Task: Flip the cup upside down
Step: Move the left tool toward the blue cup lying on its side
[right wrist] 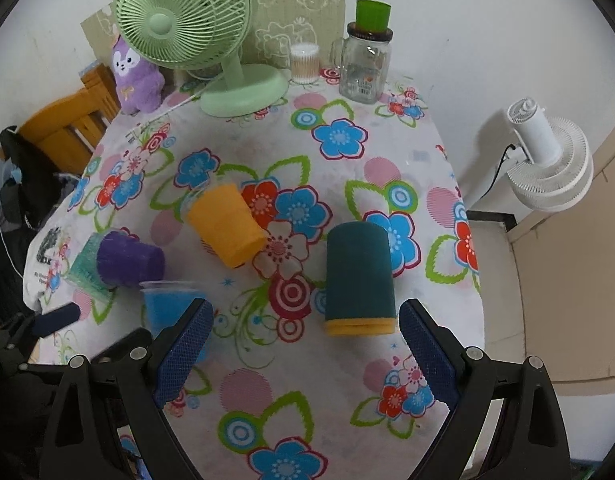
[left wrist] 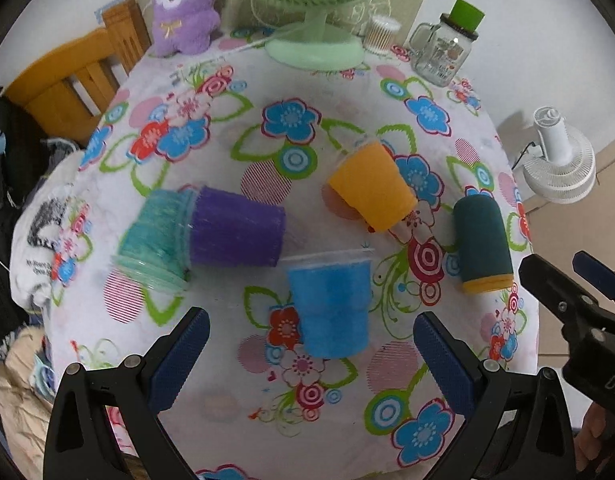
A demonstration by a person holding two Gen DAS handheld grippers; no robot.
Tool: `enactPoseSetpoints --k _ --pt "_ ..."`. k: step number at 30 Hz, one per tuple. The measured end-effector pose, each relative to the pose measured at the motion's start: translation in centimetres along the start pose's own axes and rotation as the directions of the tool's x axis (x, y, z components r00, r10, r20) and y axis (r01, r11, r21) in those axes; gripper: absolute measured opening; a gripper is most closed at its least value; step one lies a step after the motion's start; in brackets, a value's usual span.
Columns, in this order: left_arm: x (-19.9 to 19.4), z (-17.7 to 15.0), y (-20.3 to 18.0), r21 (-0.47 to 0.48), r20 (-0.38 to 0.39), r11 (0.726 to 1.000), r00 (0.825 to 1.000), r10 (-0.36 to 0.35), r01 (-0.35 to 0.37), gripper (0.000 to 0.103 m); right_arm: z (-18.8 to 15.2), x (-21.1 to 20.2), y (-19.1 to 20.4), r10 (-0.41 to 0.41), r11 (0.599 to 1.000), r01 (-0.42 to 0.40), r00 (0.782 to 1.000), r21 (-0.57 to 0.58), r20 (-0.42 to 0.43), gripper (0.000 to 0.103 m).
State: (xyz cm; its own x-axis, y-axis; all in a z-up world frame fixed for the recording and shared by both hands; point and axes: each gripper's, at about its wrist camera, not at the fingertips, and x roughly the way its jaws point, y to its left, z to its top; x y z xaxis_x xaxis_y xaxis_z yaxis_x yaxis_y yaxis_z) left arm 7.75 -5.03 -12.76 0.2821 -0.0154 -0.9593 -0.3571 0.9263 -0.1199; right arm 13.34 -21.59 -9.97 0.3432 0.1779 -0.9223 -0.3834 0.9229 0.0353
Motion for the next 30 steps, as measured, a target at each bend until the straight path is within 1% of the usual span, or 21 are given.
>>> enactPoseSetpoints --k 4,8,10,13,20,23,27,29,30 --pt "1.9 -0.4 -0.3 -0.027 -0.008 1.000 1.000 -0.003 0.003 0.103 -0.3 1.5 -0.2 0.021 0.999 -0.022 1.000 -0.025 -0.015 0.096" --pt "3.6 -0.6 -0.1 -0.069 -0.030 0.997 0.999 -0.029 0.027 0.103 -0.7 2.6 -0.1 0.022 0.998 -0.023 0.999 -0.054 -0.026 0.096" --pt "4.4 -0.7 -0.1 -0.075 -0.034 0.997 0.999 -0.012 0.010 0.103 -0.9 3.3 0.0 0.011 0.997 -0.014 0.999 -0.080 -0.030 0.096" --pt "5.4 -0.7 -0.2 -0.081 -0.034 0.997 0.999 -0.019 0.016 0.103 -1.1 4.2 0.0 0.008 0.995 -0.013 0.999 -0.104 -0.044 0.096" --pt "7.5 -0.7 -0.3 -0.092 -0.026 0.996 1.000 0.001 -0.004 0.102 -1.4 5.8 -0.1 0.003 0.993 -0.012 0.998 -0.119 -0.070 0.096" --pt "8.1 -0.7 -0.4 -0.081 -0.017 0.996 0.999 0.031 -0.032 0.100 -1.5 6.5 0.0 0.005 0.992 -0.016 0.996 -0.129 -0.084 0.096" --pt "8.8 -0.7 -0.5 -0.082 -0.018 0.996 0.999 0.026 -0.028 0.095 -1.7 7.1 0.1 0.007 0.990 -0.020 0.996 -0.137 -0.094 0.096" --pt "9.0 -0.7 -0.5 -0.089 -0.019 0.996 0.999 0.026 -0.028 0.088 -1.7 7.3 0.0 0.008 0.990 -0.022 0.995 -0.138 -0.099 0.096" --pt "9.1 -0.8 -0.5 -0.094 -0.021 0.995 0.999 0.031 -0.033 0.081 -1.7 7.4 0.0 0.008 0.990 -0.021 0.995 -0.137 -0.100 0.096"
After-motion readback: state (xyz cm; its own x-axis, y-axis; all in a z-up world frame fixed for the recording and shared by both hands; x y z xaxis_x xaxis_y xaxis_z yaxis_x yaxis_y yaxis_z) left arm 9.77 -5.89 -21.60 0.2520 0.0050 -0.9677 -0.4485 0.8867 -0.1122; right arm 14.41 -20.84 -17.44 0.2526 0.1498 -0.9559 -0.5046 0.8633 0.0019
